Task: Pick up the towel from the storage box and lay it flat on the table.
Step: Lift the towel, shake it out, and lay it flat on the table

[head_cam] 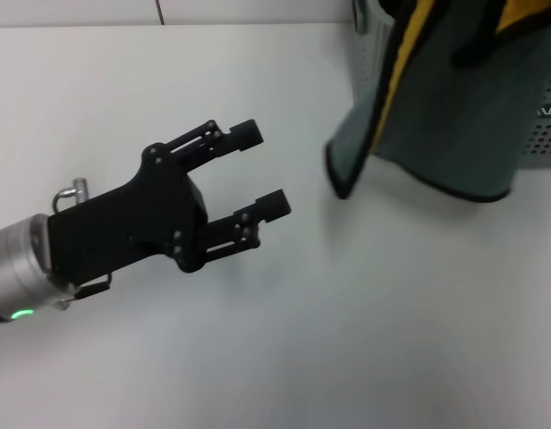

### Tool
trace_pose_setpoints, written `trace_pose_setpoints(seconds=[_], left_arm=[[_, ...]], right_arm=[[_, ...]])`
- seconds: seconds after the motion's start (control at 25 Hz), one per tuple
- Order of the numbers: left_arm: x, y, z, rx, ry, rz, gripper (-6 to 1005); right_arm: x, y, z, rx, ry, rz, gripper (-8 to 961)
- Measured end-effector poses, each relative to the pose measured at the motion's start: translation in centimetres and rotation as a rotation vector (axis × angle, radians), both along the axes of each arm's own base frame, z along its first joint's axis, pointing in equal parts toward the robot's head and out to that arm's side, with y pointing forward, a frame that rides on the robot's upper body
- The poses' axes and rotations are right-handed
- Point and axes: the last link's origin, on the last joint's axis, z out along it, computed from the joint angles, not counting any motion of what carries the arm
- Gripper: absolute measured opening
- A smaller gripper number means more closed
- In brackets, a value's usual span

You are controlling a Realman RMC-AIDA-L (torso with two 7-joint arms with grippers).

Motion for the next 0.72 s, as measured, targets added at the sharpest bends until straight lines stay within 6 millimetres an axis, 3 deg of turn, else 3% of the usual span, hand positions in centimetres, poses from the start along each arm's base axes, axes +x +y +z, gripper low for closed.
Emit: trace_pose_setpoints(seconds=[0.72], left_arm=[[0.1,0.1,-0.9,0.037,-0.027,0.01,743]], right_arm=[[-1.0,2.0,-0.4,0.066,0.041,-0.083,27]])
